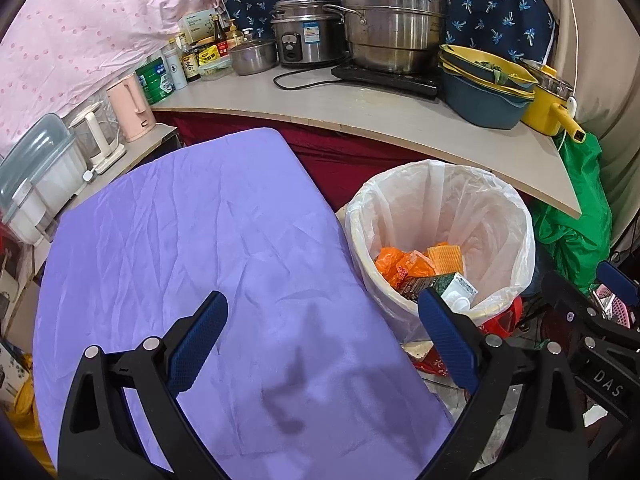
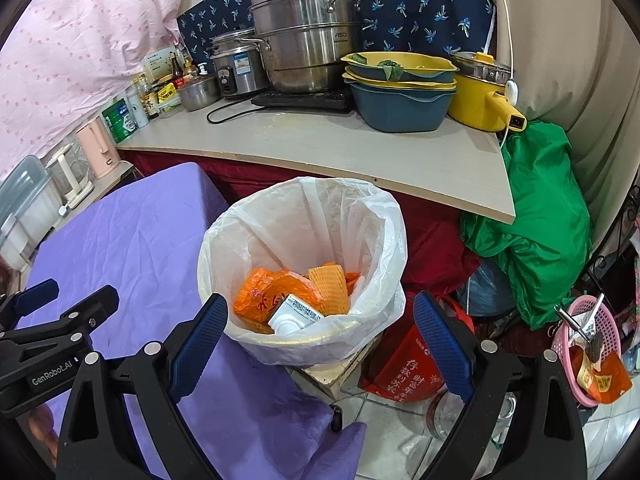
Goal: Collect trash
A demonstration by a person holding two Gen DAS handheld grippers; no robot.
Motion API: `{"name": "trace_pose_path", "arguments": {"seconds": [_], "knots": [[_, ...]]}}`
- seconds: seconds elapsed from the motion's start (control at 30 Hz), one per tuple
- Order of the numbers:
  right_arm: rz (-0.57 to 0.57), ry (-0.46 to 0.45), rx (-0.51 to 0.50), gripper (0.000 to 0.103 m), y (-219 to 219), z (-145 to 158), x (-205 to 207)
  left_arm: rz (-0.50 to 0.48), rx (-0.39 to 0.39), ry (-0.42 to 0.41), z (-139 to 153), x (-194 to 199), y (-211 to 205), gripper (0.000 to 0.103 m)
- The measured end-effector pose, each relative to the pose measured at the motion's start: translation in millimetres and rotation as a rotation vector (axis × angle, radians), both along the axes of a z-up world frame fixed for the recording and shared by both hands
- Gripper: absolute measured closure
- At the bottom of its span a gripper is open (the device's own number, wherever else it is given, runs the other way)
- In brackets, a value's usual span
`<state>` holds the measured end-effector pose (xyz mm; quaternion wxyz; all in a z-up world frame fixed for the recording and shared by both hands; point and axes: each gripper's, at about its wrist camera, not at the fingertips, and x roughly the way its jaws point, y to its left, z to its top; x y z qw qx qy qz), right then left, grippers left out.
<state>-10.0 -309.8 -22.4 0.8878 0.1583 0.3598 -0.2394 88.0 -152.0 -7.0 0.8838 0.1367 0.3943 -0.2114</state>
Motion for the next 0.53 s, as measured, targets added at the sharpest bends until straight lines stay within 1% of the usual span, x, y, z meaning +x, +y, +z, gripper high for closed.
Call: {"name": "trace_pose_path", "arguments": {"seconds": [0.33,0.43,0.53], "knots": [[-0.001,0.004,-0.002,0.013,1.5,-2.6,2.6,-0.018,-0.005,-0.004,-3.2,0.6,-3.2,0.011],[-0.003,-0.001,-0.012,0.013,1.7,-3.5,4.2,-0.029,-0.003,0.0,-4.8,0.3,-4.4,0.008],[-0.004,0.001,-0.019,0.013,1.0,-4.0,5.6,-0.027,0.001,0.003,-6.1,1.4,-4.3,0.008]]}}
